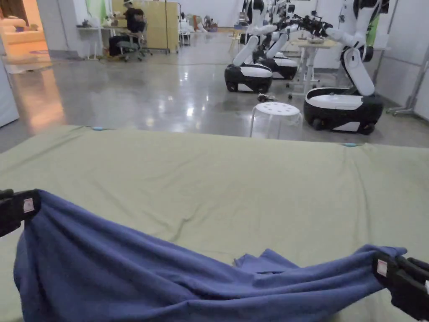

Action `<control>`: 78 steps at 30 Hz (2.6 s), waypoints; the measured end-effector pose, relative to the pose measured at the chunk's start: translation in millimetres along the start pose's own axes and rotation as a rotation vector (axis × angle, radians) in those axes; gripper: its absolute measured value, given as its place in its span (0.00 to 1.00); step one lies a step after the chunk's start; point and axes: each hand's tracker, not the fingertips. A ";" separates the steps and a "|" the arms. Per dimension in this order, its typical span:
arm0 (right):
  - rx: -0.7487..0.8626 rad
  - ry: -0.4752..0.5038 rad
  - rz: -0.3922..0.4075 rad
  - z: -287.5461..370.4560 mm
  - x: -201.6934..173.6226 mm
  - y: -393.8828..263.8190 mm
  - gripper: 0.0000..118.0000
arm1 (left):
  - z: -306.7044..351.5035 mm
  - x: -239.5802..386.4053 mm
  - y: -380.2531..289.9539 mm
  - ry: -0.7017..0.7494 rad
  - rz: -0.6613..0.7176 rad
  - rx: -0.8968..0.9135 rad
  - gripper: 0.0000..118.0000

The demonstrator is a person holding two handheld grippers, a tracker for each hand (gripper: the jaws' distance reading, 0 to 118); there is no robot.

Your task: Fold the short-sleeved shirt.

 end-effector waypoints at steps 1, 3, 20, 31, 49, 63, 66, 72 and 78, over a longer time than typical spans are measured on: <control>0.037 -0.001 0.017 -1.2 -1.1 14.6 0.04 | 1.1 1.0 14.0 0.010 -0.015 0.010 0.04; 0.064 -0.009 0.029 -5.7 -4.3 42.3 0.04 | 2.6 1.6 35.9 0.032 -0.020 0.047 0.04; 0.181 -0.101 0.046 -106.9 6.0 188.0 0.04 | -90.1 25.8 135.3 0.116 -0.080 0.190 0.04; 0.221 -0.178 0.095 -154.8 1.9 260.1 0.03 | -144.8 51.4 178.3 0.161 -0.122 0.210 0.04; -0.062 -0.179 -0.002 -143.4 32.4 51.3 0.03 | -129.3 -2.2 -38.8 0.103 -0.006 -0.064 0.04; -0.290 -0.238 -0.169 -3.7 24.9 -142.9 0.03 | 28.9 -10.9 -191.8 0.169 0.065 -0.301 0.04; -0.317 -0.258 -0.164 -1.1 29.4 -153.2 0.03 | 31.4 -15.5 -202.8 0.180 0.035 -0.326 0.04; -0.314 -0.297 -0.047 -2.2 31.3 -153.0 0.33 | 33.6 -21.4 -203.2 0.118 0.038 -0.262 0.36; -0.135 -0.285 0.001 28.9 33.7 -125.4 0.46 | 60.7 35.2 -164.6 0.093 -0.175 -0.028 0.43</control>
